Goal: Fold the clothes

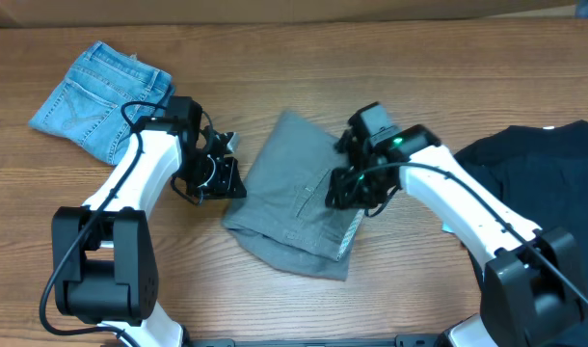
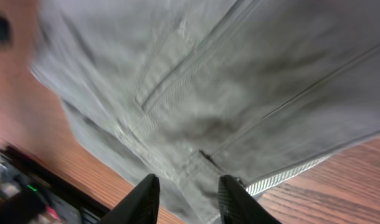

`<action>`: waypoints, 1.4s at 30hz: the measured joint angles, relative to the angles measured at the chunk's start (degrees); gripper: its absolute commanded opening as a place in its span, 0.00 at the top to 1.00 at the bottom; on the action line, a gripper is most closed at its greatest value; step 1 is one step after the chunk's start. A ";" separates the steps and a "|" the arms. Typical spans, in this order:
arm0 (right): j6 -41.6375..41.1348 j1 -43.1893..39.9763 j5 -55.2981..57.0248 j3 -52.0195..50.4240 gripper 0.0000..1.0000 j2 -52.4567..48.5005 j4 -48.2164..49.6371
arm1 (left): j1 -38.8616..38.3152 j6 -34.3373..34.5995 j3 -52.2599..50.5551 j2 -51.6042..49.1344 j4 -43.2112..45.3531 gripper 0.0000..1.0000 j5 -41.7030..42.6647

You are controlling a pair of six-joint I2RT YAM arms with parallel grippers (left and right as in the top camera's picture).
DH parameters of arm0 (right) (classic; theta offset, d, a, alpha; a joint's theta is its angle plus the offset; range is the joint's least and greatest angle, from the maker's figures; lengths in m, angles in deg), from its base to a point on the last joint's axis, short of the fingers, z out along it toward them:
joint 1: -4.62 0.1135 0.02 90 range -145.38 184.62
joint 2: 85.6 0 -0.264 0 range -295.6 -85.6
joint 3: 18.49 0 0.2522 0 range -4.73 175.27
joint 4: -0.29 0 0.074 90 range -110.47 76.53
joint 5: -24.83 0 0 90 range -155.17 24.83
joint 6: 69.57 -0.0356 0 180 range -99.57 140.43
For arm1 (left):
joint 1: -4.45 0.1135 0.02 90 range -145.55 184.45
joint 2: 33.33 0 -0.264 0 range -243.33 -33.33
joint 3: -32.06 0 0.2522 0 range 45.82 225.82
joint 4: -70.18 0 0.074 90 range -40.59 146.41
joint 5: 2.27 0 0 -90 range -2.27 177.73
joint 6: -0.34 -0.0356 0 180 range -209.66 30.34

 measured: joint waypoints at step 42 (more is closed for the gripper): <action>-3.61 -3.34 1.73 -3.02 0.52 5.99 -1.25 | -6.32 19.80 -18.49 14.27 3.89 0.78 -15.72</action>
